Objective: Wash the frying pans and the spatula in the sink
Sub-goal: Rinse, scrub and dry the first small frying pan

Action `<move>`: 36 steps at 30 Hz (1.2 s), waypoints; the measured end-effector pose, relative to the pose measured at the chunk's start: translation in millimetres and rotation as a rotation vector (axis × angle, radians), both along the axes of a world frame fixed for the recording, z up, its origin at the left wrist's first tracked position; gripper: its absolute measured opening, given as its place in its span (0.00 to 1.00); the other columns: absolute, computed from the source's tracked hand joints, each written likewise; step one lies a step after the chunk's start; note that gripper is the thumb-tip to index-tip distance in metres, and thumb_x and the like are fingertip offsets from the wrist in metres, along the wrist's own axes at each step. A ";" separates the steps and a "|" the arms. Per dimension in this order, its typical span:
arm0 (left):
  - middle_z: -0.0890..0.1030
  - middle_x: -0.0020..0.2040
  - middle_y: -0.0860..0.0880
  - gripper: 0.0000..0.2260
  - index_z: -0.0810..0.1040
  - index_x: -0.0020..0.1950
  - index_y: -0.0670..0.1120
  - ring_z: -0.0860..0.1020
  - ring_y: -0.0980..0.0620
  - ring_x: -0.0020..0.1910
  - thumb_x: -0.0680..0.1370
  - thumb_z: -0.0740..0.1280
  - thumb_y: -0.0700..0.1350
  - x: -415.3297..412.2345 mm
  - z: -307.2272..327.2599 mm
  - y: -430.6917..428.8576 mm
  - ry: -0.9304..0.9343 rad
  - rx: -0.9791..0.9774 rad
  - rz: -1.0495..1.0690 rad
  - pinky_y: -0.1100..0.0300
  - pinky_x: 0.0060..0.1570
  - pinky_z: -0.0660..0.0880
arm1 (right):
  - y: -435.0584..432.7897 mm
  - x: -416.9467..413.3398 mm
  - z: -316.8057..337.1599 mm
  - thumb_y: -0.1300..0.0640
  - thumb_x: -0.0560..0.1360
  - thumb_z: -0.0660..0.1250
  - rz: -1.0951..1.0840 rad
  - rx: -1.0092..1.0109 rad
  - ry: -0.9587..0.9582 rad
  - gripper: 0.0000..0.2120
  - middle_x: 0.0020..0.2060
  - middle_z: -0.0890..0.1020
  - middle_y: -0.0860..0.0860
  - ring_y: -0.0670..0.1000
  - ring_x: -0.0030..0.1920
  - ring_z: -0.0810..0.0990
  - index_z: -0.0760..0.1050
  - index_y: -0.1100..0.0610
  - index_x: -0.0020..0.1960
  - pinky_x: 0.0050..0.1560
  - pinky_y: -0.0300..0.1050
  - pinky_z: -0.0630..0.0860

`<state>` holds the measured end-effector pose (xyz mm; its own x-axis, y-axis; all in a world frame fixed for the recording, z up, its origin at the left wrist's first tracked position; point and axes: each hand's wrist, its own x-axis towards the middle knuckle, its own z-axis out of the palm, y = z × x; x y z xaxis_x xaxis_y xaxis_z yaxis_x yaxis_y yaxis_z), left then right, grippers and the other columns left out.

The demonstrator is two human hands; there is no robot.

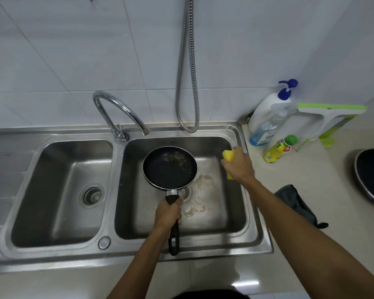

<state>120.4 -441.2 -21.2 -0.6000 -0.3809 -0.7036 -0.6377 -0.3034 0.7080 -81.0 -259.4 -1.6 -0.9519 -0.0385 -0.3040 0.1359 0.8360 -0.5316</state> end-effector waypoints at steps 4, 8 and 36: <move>0.70 0.25 0.51 0.11 0.74 0.40 0.42 0.68 0.54 0.23 0.79 0.69 0.45 -13.9 4.7 20.2 0.019 0.018 0.008 0.59 0.25 0.69 | 40.9 -27.9 5.5 0.50 0.71 0.76 -0.038 0.140 0.128 0.32 0.60 0.75 0.65 0.68 0.60 0.75 0.63 0.59 0.67 0.56 0.61 0.76; 0.70 0.25 0.50 0.14 0.72 0.39 0.42 0.68 0.54 0.23 0.79 0.71 0.47 -23.7 7.1 36.2 0.026 0.047 0.002 0.60 0.25 0.70 | 66.2 -24.7 -21.8 0.46 0.74 0.74 0.210 0.517 0.305 0.27 0.56 0.77 0.66 0.66 0.56 0.76 0.71 0.65 0.60 0.57 0.62 0.76; 0.72 0.27 0.49 0.13 0.74 0.40 0.43 0.69 0.53 0.23 0.79 0.71 0.49 -39.5 3.6 54.3 0.024 -0.019 0.054 0.60 0.25 0.70 | 69.0 -32.3 -78.6 0.42 0.84 0.53 0.172 0.426 0.376 0.37 0.80 0.53 0.66 0.64 0.80 0.53 0.49 0.67 0.81 0.79 0.62 0.54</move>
